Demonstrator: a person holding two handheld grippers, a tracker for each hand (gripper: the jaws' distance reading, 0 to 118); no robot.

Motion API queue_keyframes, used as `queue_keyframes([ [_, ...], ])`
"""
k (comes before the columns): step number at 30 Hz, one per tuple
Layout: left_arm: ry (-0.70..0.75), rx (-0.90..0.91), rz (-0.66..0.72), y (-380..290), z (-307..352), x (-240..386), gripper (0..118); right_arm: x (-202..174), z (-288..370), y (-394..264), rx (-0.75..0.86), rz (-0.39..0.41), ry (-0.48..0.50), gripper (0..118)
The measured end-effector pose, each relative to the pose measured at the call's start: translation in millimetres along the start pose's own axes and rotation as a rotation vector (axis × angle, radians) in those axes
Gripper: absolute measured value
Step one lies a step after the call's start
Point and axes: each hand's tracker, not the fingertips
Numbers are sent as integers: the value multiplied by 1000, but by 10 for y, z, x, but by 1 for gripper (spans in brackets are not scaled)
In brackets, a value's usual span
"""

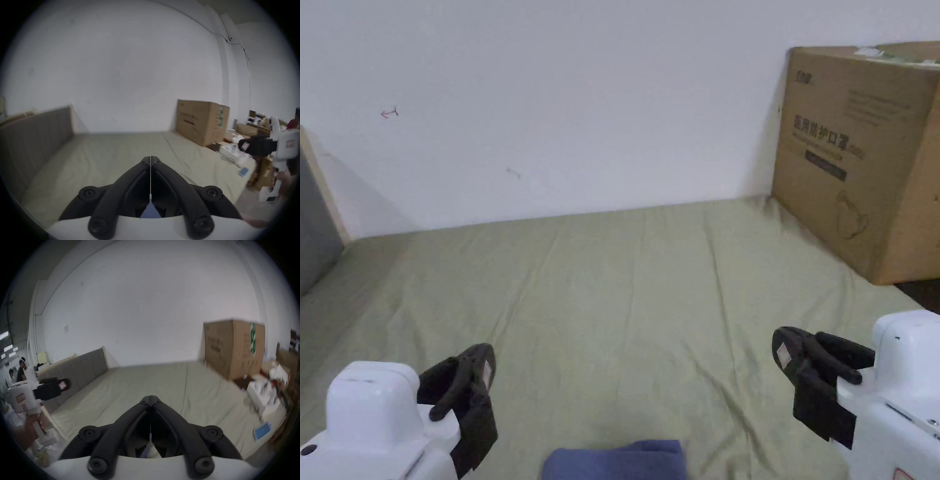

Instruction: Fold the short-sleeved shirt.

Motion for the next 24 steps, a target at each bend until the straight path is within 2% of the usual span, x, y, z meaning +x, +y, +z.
queue_keyframes([
  [2, 80, 73, -36, -11, 161, -7, 0, -127, 49, 35, 90, 19, -40, 0],
  [5, 188, 139, -83, -133, 135, -124, 0, -270, 124, -77, 244, 68, -184, 0],
  [6, 216, 159, -104, -197, 159, -141, 0, -303, 129, -148, 272, 94, -256, 0],
  [8, 277, 147, -88, -386, 184, -31, 0, -286, 109, -296, 259, 85, -311, 0],
  [11, 293, 131, -22, -461, 263, -76, 0, -206, 122, -494, 132, 2, -317, 0],
  [14, 301, 108, -34, -587, 316, -82, 0, -137, 159, -630, 88, 44, -335, 0],
  [15, 300, 105, -47, -412, 242, -76, 0, -123, 180, -645, 91, 46, -333, 0],
  [19, 307, 88, 0, -468, 250, -68, 0, -84, 195, -633, 94, 41, -340, 0],
  [24, 310, 86, -15, -484, 205, -128, 0, -70, 179, -583, 100, 46, -332, 0],
])
